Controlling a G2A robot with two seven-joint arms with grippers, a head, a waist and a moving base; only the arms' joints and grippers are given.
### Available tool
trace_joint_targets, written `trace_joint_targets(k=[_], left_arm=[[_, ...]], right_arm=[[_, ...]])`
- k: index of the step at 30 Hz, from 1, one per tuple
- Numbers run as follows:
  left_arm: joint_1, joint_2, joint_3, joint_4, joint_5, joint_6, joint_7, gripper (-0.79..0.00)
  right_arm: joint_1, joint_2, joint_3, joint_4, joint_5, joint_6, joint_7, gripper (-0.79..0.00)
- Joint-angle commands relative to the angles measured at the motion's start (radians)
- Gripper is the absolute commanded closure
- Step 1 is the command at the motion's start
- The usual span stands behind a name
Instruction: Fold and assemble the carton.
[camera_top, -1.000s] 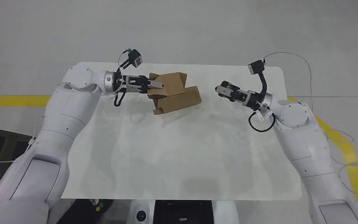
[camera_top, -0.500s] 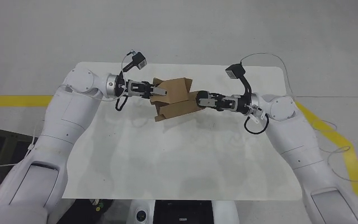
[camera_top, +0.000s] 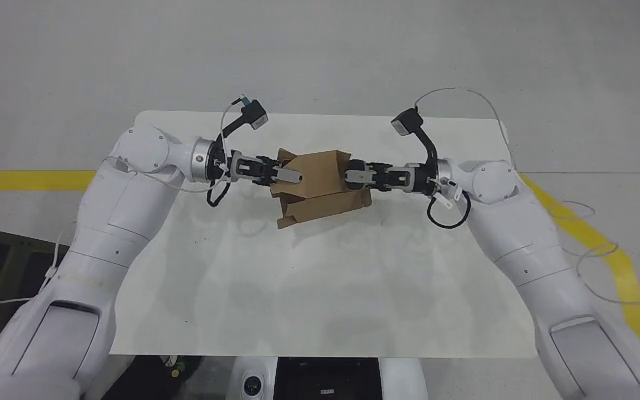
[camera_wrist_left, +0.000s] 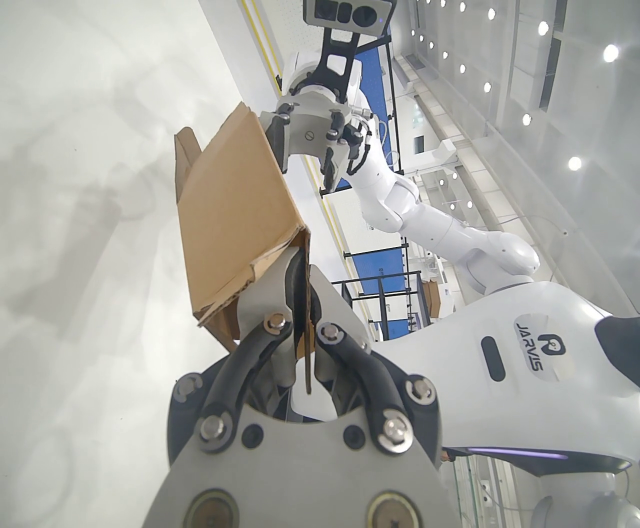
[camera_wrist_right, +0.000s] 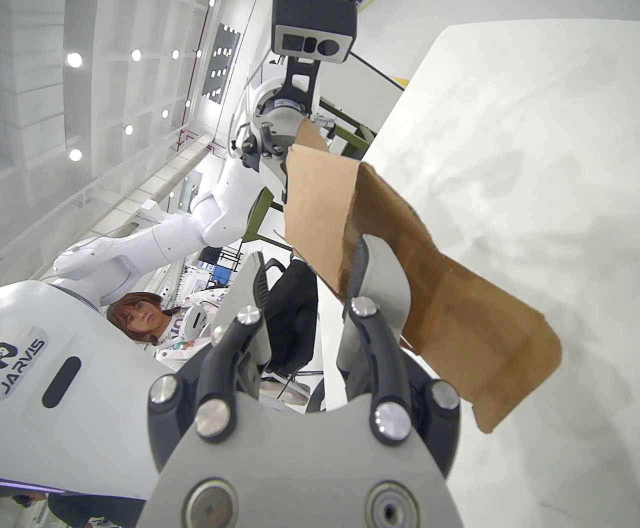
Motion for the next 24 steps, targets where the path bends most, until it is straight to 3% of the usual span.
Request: trace_joint_targets(k=[1, 24], left_arm=[[0.004, 0.004, 0.000, -0.010, 0.000, 0.002, -0.002, 0.000], [0.014, 0.023, 0.021, -0.037, -0.008, -0.010, 0.010, 0.000]], right_arm=[[0.009, -0.005, -0.012, 0.011, -0.001, 0.000, 0.000, -0.311], [0.053, -0.051, -0.100, 0.066, 0.069, -0.001, -0.001, -0.283]])
